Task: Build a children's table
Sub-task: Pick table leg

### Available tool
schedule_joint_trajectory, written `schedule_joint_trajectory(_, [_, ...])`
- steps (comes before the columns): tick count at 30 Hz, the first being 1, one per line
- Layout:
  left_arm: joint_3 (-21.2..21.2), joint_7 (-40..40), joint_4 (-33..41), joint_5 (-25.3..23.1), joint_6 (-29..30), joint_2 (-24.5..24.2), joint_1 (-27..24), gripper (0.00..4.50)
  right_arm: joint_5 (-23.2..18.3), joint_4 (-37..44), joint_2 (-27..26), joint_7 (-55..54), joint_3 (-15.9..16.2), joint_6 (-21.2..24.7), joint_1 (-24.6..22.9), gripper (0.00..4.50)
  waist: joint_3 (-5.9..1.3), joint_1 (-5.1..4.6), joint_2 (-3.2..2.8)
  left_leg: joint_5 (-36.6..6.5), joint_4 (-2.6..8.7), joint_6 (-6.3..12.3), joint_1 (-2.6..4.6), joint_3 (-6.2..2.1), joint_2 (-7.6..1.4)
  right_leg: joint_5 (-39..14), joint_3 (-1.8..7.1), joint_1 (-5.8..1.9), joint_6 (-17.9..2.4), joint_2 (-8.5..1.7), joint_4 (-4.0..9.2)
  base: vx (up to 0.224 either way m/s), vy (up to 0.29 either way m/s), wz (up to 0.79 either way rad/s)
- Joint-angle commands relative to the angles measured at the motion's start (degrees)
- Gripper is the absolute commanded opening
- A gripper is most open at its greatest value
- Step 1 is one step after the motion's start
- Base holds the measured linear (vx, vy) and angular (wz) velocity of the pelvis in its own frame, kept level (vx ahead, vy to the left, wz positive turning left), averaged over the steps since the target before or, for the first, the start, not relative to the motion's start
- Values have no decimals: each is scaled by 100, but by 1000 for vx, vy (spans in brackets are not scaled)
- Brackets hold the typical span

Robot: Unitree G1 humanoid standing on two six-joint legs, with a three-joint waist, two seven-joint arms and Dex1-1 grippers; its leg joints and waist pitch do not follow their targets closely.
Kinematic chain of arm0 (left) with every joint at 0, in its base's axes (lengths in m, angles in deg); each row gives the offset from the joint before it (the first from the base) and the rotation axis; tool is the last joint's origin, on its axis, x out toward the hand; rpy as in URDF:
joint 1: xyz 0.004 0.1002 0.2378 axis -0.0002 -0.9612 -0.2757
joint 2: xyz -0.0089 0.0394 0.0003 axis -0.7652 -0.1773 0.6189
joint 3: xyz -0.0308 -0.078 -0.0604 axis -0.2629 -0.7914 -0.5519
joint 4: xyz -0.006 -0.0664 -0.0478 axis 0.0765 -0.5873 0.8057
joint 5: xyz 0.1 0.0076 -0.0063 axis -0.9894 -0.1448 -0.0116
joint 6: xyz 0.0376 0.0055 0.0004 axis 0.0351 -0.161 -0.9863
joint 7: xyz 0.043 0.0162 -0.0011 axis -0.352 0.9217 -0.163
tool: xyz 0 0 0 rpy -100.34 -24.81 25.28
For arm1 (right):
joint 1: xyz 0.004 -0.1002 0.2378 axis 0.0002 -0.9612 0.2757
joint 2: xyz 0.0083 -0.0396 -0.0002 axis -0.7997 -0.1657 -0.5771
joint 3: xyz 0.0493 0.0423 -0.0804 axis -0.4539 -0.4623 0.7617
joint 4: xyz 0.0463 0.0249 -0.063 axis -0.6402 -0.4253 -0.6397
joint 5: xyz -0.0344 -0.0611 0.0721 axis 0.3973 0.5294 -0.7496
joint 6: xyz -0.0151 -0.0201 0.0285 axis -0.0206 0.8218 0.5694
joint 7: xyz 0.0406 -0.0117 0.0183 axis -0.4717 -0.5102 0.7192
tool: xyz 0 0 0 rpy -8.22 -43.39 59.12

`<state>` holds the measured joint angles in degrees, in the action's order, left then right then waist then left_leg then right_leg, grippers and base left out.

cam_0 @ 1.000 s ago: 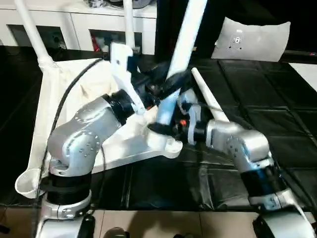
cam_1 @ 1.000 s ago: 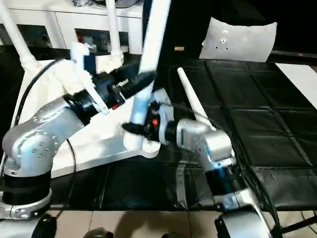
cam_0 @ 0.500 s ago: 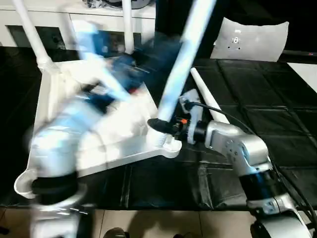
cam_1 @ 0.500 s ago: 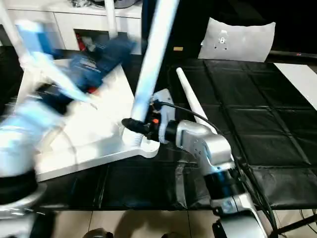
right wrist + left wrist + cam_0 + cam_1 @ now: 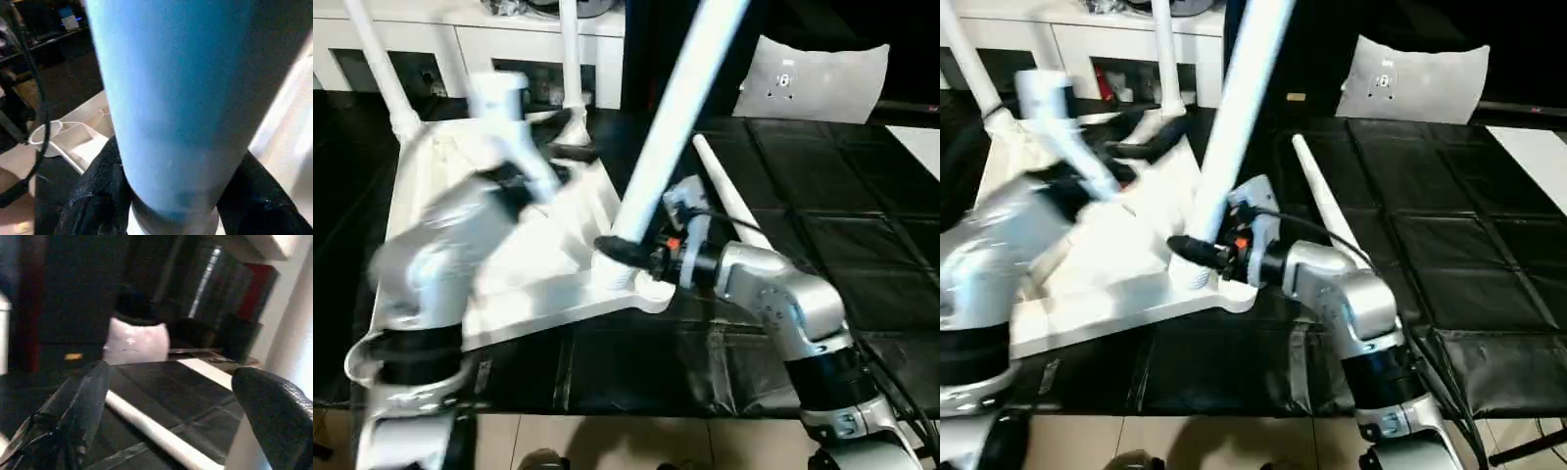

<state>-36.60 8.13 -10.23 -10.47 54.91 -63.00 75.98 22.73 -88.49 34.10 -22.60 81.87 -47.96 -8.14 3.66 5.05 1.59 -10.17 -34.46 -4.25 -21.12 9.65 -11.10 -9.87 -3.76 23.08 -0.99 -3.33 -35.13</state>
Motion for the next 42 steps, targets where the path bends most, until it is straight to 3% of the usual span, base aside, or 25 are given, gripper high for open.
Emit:
schedule_joint_trajectory(1, [228,-150,294,126,177,38,68,450,114,-77,43,-56,33,-73,11,191,-422,5,-51,-1049,393,-253,36,-54,-152,-1436,267,-327,-751,-406,399,0,0,0])
schedule_joint_trajectory(7, [493,-162,582,174,296,82,0,450,156,-164,54,-137,25,-123,47,191,-408,2,-74,-1194,392,-230,65,-54,-154,-1692,260,-290,-697,-387,436,0,0,0])
schedule_joint_trajectory(11, [552,-228,594,2,230,7,-88,450,204,-202,36,-135,14,-180,58,191,-415,3,-90,-1183,395,-234,61,-60,-159,-1580,261,-294,-703,-384,430,0,0,0])
schedule_joint_trajectory(15, [321,-216,480,-66,148,-100,-140,450,185,-194,24,-179,-53,-225,43,191,-421,-6,-93,-1175,394,-248,65,-58,-154,-1485,260,-295,-732,-377,420,0,0,0])
schedule_joint_trajectory(16, [173,-320,449,-24,137,-250,-193,450,147,-181,7,-266,-154,-254,5,191,-423,6,-146,-1183,392,-263,68,-64,-153,-1445,260,-294,-758,-381,412,0,0,0])
schedule_joint_trajectory(18, [74,-397,442,18,134,-342,-237,450,120,-160,-13,-336,-232,-253,-26,191,-424,-7,-116,-1199,397,-261,68,-61,-141,-1428,257,-298,-768,-370,409,0,0,0])
schedule_joint_trajectory(20, [-45,-633,414,50,76,-571,-364,450,93,-116,-23,-479,-392,-254,-97,191,-422,-7,-209,-1249,396,-297,75,-70,-136,-1372,258,-290,-802,-371,401,0,0,0])
schedule_joint_trajectory(22, [-73,-798,367,16,7,-740,-465,450,84,-87,-21,-589,-496,-266,-150,191,-422,-12,-188,-1272,400,-299,77,-66,-137,-1377,259,-297,-795,-365,408,0,0,0])
schedule_joint_trajectory(24, [-63,-863,339,-18,-24,-803,-512,450,86,-76,-20,-643,-536,-273,-170,191,-422,-15,-203,-1269,402,-308,85,-61,-136,-1393,259,-289,-789,-358,409,0,0,0])
schedule_joint_trajectory(27, [259,-1437,268,-216,-153,-1235,-930,450,73,-14,-63,-1058,-846,-250,-290,191,-419,-16,-225,-1391,416,-334,103,-67,-137,-1517,253,-273,-768,-355,410,0,0,0])
schedule_joint_trajectory(30, [473,-1621,300,-264,-141,-1353,-1133,450,52,46,-113,-1304,-998,-131,-333,191,-418,-13,-255,-1459,422,-362,117,-66,-144,-1587,267,-256,-765,-367,411,0,0,0])
schedule_joint_trajectory(32, [643,-1709,267,-381,-201,-1422,-1261,450,32,105,-146,-1405,-1077,-73,-360,191,-412,-8,-243,-1482,438,-358,107,-71,-144,-1610,267,-259,-761,-366,412,0,0,0])
schedule_joint_trajectory(36, [1022,-1866,84,-752,-488,-1552,-1547,450,230,184,-134,-1428,-1011,-562,-457,191,-408,-17,-230,-1512,440,-335,95,-67,-137,-1767,273,-263,-668,-378,439,0,0,0])
schedule_joint_trajectory(40, [1149,-1919,20,-866,-625,-1505,-1754,450,229,365,-219,-1553,-1028,-679,-571,191,-400,-22,-214,-1476,449,-313,89,-67,-145,-1951,278,-253,-585,-388,457,0,0,0])
schedule_joint_trajectory(42, [1217,-1914,6,-945,-682,-1498,-1838,450,489,394,-235,-1562,-863,-1186,-723,191,-400,-23,-225,-1533,447,-303,102,-62,-149,-1980,279,-232,-579,-383,464,0,0,0])
